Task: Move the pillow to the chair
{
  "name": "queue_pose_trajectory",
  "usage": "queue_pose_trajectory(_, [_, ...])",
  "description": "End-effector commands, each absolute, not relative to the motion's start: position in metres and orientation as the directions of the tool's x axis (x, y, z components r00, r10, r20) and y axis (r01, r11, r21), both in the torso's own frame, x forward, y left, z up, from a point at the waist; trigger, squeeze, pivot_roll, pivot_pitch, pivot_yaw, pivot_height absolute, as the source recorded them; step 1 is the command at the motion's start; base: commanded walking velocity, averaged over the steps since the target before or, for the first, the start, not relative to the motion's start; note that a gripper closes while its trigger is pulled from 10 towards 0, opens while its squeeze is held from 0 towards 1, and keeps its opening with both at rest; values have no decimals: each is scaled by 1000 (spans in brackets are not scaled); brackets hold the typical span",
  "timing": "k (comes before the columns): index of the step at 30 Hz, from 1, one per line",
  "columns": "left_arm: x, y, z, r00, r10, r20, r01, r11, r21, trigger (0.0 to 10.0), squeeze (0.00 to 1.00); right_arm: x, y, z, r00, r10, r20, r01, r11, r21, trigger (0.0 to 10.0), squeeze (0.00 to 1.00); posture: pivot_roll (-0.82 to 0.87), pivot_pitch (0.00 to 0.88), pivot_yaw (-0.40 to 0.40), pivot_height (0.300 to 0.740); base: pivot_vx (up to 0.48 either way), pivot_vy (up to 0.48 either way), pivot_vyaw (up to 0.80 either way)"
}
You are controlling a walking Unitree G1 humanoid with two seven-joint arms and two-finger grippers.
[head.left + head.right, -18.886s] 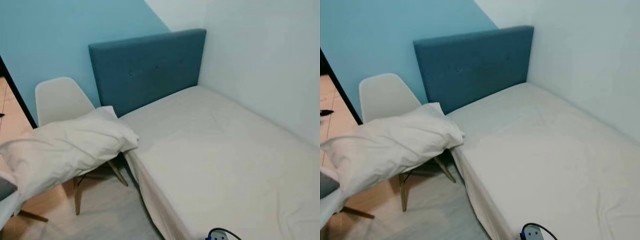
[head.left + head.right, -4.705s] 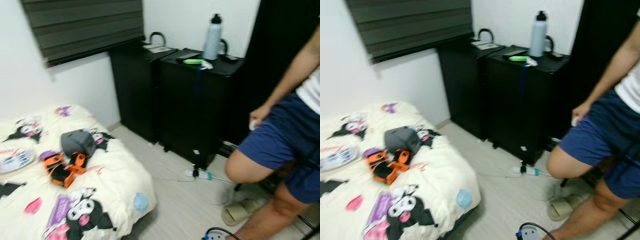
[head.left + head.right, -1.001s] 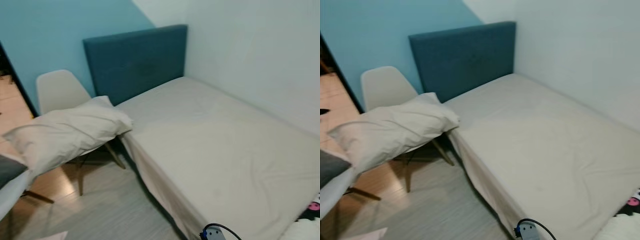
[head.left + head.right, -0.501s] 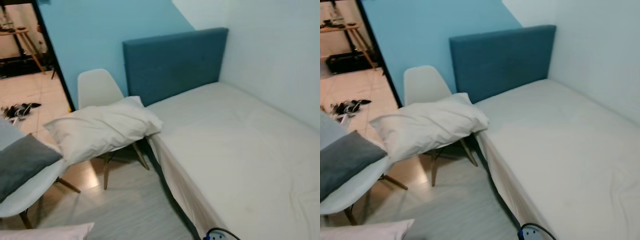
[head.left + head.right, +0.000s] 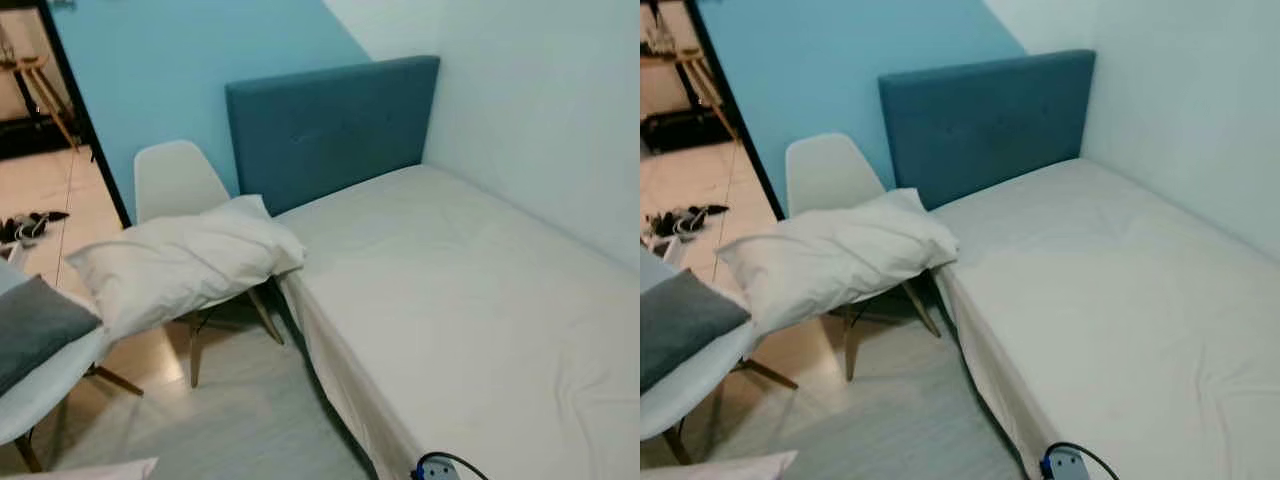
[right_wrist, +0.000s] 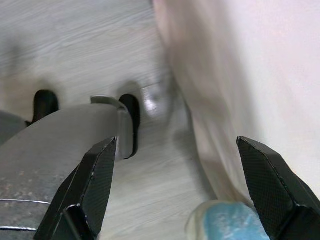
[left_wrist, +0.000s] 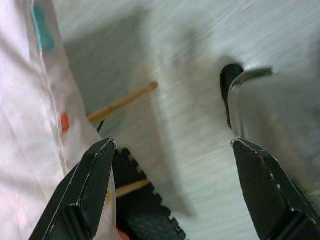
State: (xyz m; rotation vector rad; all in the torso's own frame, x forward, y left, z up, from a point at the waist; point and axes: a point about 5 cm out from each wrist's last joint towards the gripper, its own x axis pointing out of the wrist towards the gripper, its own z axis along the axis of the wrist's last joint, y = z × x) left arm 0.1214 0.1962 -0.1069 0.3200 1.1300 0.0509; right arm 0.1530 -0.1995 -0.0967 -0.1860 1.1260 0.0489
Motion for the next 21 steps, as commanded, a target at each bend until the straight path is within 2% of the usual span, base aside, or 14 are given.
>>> queue_pose_trajectory(1, [123,202,-106,434,221,-873,115,948,297,10000,0,153,-195,-97,426,-46,-903,-138,984,-115,10000,0,-133,0,-23,740,0,0,0])
queue_pose_trajectory(6, [124,202,-105,448,227,-865,101,948,301,10000,0,153,-197,-97,420,-70,-905,-144,979,-143,10000,0,-136,0,-26,740,0,0,0])
queue_pose_trajectory(7, [125,203,-104,450,237,-861,65,953,296,10000,0,153,-197,-97,420,-76,-904,-139,979,-147,10000,0,-136,0,-26,740,0,0,0])
queue_pose_trajectory(8, [128,207,-102,457,262,-850,-36,960,277,10000,0,152,-198,-97,425,-87,-901,-108,983,-146,10000,0,-136,0,-27,740,0,0,0])
queue_pose_trajectory(9, [128,207,-102,457,262,-850,-36,960,277,10000,0,152,-198,-97,425,-87,-901,-108,983,-146,10000,0,-136,0,-27,740,0,0,0])
queue_pose_trajectory(14, [147,225,-91,517,346,-783,-230,937,262,10000,0,152,-200,-97,453,-148,-879,17,987,-157,10000,0,-141,2,-26,740,0,0,0])
queue_pose_trajectory(19, [164,245,-77,548,446,-708,-327,893,309,10000,0,153,-201,-96,474,-173,-863,41,984,-175,10000,0,-139,3,-28,740,0,0,0])
queue_pose_trajectory(21, [169,243,-76,562,426,-709,-334,901,276,10000,0,153,-199,-96,481,-144,-865,40,989,-142,10000,0,-134,0,-29,740,0,0,0])
